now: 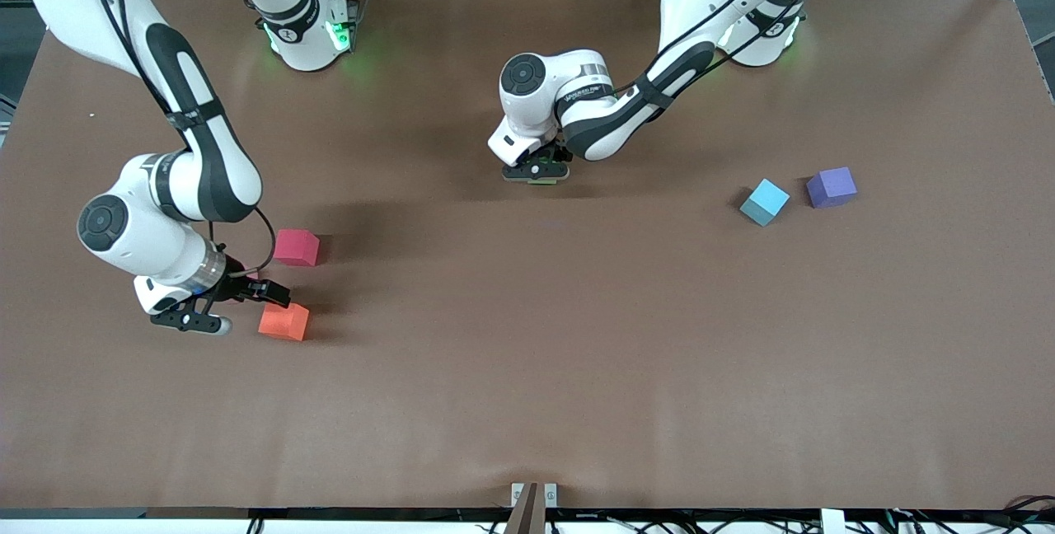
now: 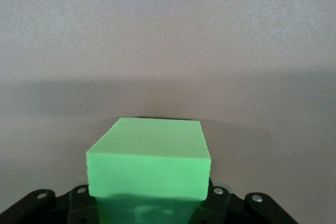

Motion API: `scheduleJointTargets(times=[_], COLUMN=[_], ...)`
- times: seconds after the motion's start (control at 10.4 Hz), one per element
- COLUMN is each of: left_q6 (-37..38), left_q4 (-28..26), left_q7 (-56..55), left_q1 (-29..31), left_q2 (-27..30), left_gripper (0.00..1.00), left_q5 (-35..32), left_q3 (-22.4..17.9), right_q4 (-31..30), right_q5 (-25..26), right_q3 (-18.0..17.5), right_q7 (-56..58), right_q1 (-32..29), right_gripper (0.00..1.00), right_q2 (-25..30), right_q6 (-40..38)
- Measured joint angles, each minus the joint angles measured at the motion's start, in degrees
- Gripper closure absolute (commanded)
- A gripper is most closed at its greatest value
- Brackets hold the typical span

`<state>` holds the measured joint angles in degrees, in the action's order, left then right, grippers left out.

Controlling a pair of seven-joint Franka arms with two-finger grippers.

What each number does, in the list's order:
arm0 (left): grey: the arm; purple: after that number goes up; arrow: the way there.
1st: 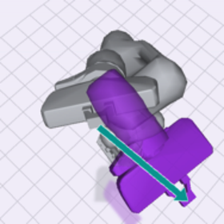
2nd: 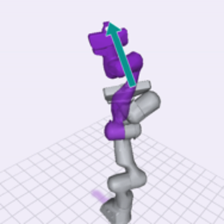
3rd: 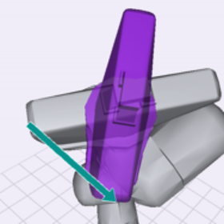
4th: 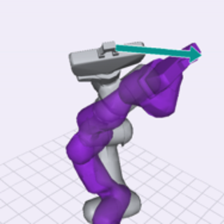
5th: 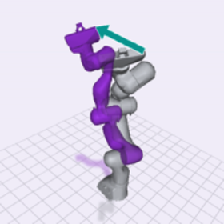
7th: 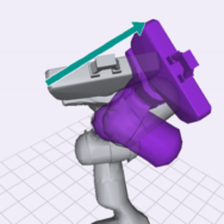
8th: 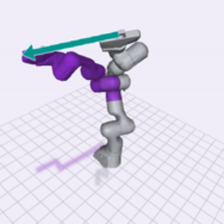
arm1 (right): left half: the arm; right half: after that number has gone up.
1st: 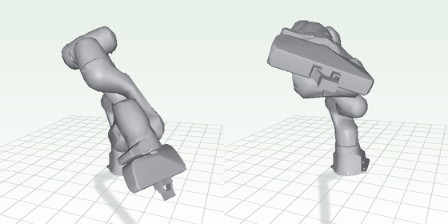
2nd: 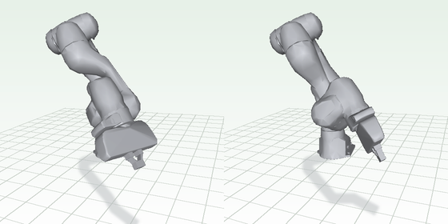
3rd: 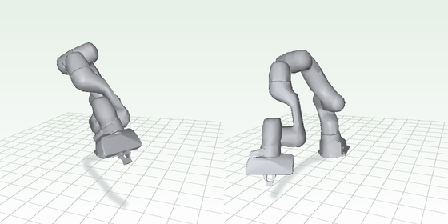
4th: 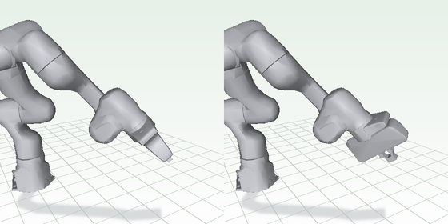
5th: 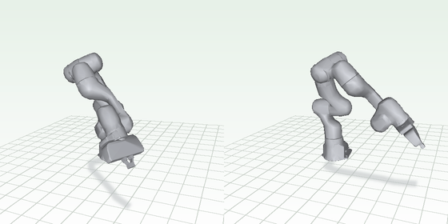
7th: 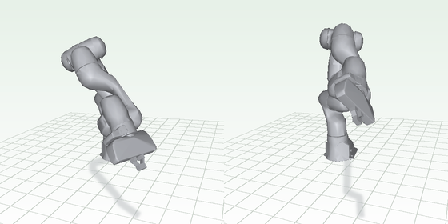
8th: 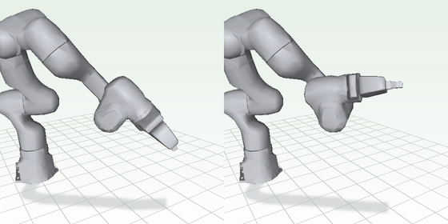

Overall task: Arrange blocks into number 1
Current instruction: 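Place the green cube below the column while the right gripper grasps the orange cube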

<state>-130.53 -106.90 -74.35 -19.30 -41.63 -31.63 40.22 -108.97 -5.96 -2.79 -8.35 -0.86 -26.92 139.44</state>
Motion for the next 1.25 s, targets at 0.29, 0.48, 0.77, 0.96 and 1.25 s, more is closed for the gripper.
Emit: scheduleJointTargets(times=[0.29,0.48,0.77,0.96,1.25], left_q6=[-1.22,-1.74,-2.10,-2.35,-2.52], left_q4=[-0.10,-0.65,-1.64,-1.62,-1.31], left_q7=[0.26,0.28,0.29,0.28,0.25], left_q1=[0.07,0.03,-0.05,-0.31,-0.21], left_q2=[-0.01,-0.04,-0.07,-0.06,0.06], left_gripper=[1.00,1.00,0.00,0.00,0.00], left_q5=[0.00,0.00,0.00,0.00,0.00], left_q3=[-0.01,0.00,0.01,0.15,0.20], right_q4=[2.01,3.81,6.06,7.00,7.87], right_q5=[0.00,0.00,0.00,0.00,0.00], right_q3=[4.01,6.48,8.03,8.07,8.07], right_q7=[-2.08,-2.30,-2.30,-2.30,-2.40], right_q1=[3.89,6.21,7.78,8.29,9.13], right_gripper=[0.01,0.01,0.01,0.02,0.03], right_q2=[-1.71,-3.08,-5.32,-6.67,-8.11], right_q6=[-0.01,-0.02,-0.10,-0.10,-0.10])
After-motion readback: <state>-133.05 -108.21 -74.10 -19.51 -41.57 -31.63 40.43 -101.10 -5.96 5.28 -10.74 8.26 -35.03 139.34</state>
